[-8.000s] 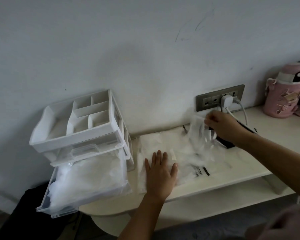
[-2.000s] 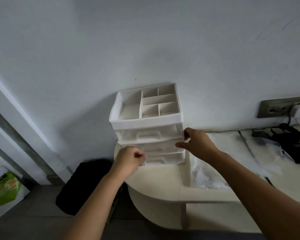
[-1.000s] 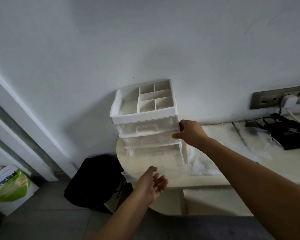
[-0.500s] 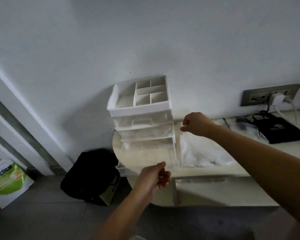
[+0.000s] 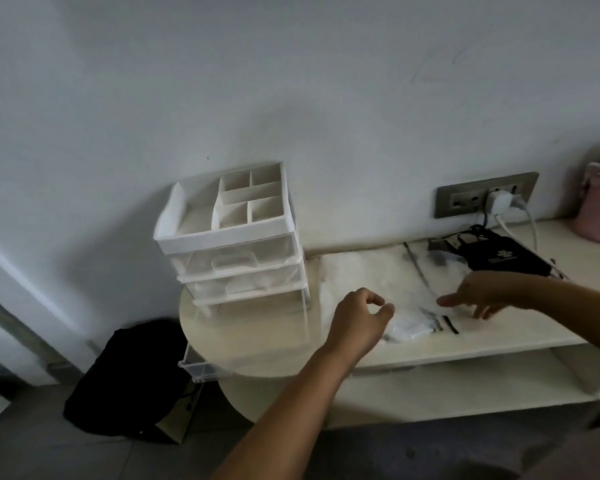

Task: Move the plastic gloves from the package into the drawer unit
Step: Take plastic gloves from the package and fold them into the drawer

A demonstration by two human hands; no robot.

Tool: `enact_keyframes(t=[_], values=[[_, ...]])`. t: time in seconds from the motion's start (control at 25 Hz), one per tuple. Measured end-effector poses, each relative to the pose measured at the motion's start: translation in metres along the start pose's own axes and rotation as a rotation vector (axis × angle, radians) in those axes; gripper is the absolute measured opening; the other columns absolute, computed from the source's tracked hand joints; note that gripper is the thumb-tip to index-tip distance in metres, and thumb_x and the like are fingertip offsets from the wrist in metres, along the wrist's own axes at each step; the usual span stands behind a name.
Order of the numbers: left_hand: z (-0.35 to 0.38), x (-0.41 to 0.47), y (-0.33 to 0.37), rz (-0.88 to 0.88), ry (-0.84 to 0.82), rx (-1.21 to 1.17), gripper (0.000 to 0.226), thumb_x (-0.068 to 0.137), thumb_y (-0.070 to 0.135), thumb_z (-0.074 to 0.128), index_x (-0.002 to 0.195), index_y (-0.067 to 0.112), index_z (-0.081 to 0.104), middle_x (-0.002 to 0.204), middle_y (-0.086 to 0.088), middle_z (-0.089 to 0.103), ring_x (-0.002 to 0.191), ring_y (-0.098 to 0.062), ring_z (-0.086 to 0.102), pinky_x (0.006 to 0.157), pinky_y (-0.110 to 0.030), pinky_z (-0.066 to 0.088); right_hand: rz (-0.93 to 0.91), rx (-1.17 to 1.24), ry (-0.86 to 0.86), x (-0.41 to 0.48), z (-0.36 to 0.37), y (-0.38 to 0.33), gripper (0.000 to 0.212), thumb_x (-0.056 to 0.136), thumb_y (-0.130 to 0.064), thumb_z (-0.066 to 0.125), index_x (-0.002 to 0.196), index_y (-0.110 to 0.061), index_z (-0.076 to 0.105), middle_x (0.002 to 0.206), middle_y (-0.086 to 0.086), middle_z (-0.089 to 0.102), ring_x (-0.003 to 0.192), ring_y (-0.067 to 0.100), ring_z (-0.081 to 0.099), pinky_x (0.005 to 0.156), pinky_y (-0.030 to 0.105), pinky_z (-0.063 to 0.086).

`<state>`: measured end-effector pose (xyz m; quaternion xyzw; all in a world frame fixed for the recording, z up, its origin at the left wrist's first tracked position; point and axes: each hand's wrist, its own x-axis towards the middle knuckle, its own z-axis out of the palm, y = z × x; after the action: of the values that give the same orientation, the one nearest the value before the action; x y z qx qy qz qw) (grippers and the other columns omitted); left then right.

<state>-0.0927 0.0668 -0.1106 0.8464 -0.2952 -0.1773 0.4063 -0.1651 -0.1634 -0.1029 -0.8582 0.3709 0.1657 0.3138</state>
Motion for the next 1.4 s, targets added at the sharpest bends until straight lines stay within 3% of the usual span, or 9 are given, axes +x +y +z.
enact_keyframes(t=[0.12, 0.32, 0.44, 0.6, 0.76, 1.0, 1.16, 1.28, 1.4], values=[[0.025, 0.015, -0.012, -0.017, -0.090, 0.318, 0.056, 0.095, 0.042, 0.049, 0.141, 0.013, 0.039, 0.151, -0.008, 0.033, 0.140, -0.023, 0.029, 0.116, -0.037, 0.021, -0.049, 0.030, 0.029, 0.009, 0.010, 0.005, 0.040, 0.082, -0.040, 0.069, 0.096, -0.003, 0.064, 0.087, 0.011, 0.067, 0.072, 0.018, 0.061, 0.066, 0.025, 0.051], [0.047, 0.032, -0.026, -0.065, -0.155, 0.553, 0.085, 0.088, 0.069, 0.007, 0.153, 0.016, 0.002, 0.160, -0.010, -0.010, 0.146, -0.028, -0.014, 0.114, -0.049, -0.014, -0.118, 0.396, -0.032, 0.018, 0.008, 0.007, 0.009, 0.087, -0.009, 0.064, 0.092, -0.004, 0.069, 0.085, 0.013, 0.068, 0.072, 0.019, 0.059, 0.065, 0.024, 0.048], [0.053, 0.040, -0.032, -0.029, -0.099, 0.596, 0.117, 0.052, 0.072, -0.019, 0.153, 0.017, 0.000, 0.160, -0.009, -0.010, 0.147, -0.027, -0.014, 0.113, -0.050, -0.015, -0.167, 0.536, -0.017, 0.023, 0.006, 0.004, 0.005, 0.087, -0.006, 0.062, 0.086, -0.007, 0.067, 0.088, 0.011, 0.064, 0.077, 0.019, 0.055, 0.068, 0.025, 0.047], [0.055, 0.042, -0.043, 0.025, -0.047, 0.638, 0.110, 0.058, 0.071, -0.020, 0.153, 0.019, -0.001, 0.160, -0.007, -0.009, 0.147, -0.026, -0.013, 0.111, -0.049, -0.017, -0.399, 0.516, -0.069, 0.015, -0.007, 0.001, 0.021, 0.091, 0.000, 0.051, 0.093, -0.010, 0.069, 0.104, 0.002, 0.067, 0.095, 0.014, 0.059, 0.083, 0.027, 0.047], [0.052, 0.041, -0.051, 0.068, -0.045, 0.671, 0.105, 0.062, 0.072, -0.018, 0.153, 0.021, -0.003, 0.160, -0.006, -0.011, 0.147, -0.025, -0.015, 0.107, -0.048, -0.020, -0.559, -0.054, 0.017, 0.024, 0.012, 0.009, 0.034, 0.087, -0.008, 0.061, 0.115, -0.027, 0.063, 0.127, -0.014, 0.052, 0.119, 0.003, 0.046, 0.105, 0.027, 0.037], [0.053, 0.044, -0.056, 0.077, -0.019, 0.690, 0.111, 0.059, 0.076, -0.032, 0.153, 0.022, -0.004, 0.160, -0.006, -0.009, 0.147, -0.024, -0.011, 0.110, -0.052, -0.015, -0.472, -0.059, 0.278, 0.029, 0.019, 0.010, 0.015, 0.080, -0.019, 0.074, 0.093, -0.011, 0.074, 0.087, -0.007, 0.068, 0.073, -0.003, 0.058, 0.071, 0.010, 0.047], [0.059, 0.045, -0.061, 0.112, 0.080, 0.790, 0.081, 0.094, 0.065, -0.001, 0.141, 0.017, 0.045, 0.145, -0.015, 0.044, 0.132, -0.034, 0.044, 0.100, -0.062, 0.025, -0.440, -0.042, 0.306, 0.023, 0.000, 0.008, 0.014, 0.084, -0.022, 0.069, 0.094, -0.014, 0.075, 0.092, -0.002, 0.073, 0.080, 0.005, 0.065, 0.079, 0.017, 0.050], [0.059, 0.045, -0.061, 0.116, 0.060, 0.725, 0.088, 0.088, 0.069, -0.006, 0.142, 0.020, 0.044, 0.148, -0.014, 0.039, 0.136, -0.035, 0.038, 0.103, -0.066, 0.021, -0.454, -0.107, 0.342, 0.013, -0.021, 0.008, 0.020, 0.091, -0.028, 0.060, 0.100, -0.016, 0.073, 0.095, -0.003, 0.072, 0.082, 0.008, 0.065, 0.079, 0.021, 0.049], [0.057, 0.044, -0.058, 0.068, 0.020, 0.703, 0.116, 0.061, 0.082, -0.028, 0.152, 0.025, 0.019, 0.160, -0.009, 0.010, 0.148, -0.029, 0.006, 0.111, -0.062, 0.001, -0.482, -0.169, 0.429, -0.008, -0.042, 0.007, 0.027, 0.095, -0.030, 0.053, 0.096, -0.012, 0.072, 0.085, 0.004, 0.071, 0.074, 0.016, 0.064, 0.072, 0.027, 0.050]])
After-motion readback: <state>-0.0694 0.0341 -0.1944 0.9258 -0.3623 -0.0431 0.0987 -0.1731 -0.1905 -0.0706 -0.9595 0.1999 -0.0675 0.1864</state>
